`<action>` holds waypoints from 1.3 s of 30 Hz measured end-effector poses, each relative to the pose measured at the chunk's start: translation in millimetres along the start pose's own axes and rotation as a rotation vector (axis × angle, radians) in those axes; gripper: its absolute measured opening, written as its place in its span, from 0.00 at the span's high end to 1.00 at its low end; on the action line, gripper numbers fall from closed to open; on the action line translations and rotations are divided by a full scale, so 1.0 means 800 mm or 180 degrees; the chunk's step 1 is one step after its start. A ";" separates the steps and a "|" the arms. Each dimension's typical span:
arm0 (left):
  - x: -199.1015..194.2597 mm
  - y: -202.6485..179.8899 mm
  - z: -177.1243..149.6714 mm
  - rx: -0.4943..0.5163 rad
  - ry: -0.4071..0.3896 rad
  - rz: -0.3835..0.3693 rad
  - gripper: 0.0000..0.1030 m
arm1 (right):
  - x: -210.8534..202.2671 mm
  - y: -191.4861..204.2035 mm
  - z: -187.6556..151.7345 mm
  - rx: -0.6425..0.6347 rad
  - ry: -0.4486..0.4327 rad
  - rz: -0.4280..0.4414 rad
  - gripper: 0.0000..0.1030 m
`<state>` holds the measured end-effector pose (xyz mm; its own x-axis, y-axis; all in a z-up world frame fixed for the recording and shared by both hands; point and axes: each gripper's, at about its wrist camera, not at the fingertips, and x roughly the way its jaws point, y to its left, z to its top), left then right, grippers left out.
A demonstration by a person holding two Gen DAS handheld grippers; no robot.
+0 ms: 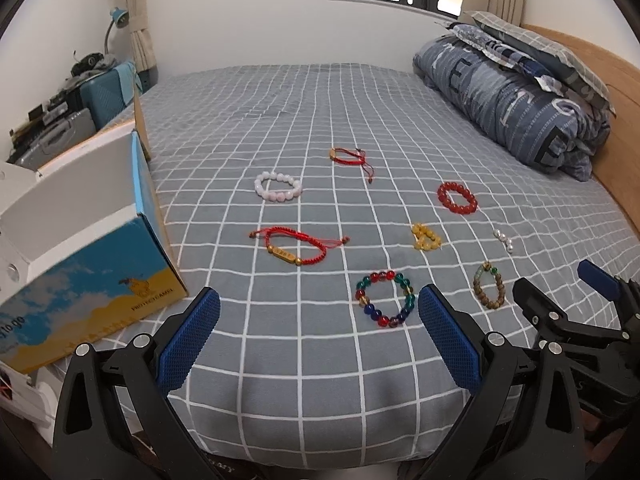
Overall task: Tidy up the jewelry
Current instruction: 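Grasp the red string bracelet with the left tool while the right tool grasps the pearl earring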
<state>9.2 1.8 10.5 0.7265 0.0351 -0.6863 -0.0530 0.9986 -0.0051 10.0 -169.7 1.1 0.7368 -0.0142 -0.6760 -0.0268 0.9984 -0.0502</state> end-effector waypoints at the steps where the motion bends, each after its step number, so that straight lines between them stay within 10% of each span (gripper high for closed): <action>1: -0.001 0.002 0.006 -0.0010 -0.0013 0.0015 0.05 | -0.001 0.000 0.003 -0.0005 -0.0008 0.0000 0.07; 18: 0.034 0.011 0.107 -0.0056 0.0059 0.0013 0.05 | 0.043 -0.008 0.125 -0.0121 0.0025 -0.0114 0.07; 39: 0.201 0.027 0.067 -0.0131 0.0903 0.0018 0.06 | 0.251 -0.072 0.098 -0.0002 0.0961 -0.0099 0.07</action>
<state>161.4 31.5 -60.9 0.5057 0.0223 -0.8624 -0.0886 0.9957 -0.0262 212.6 -225.4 -74.1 0.5032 -0.0607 -0.8620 -0.0077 0.9972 -0.0747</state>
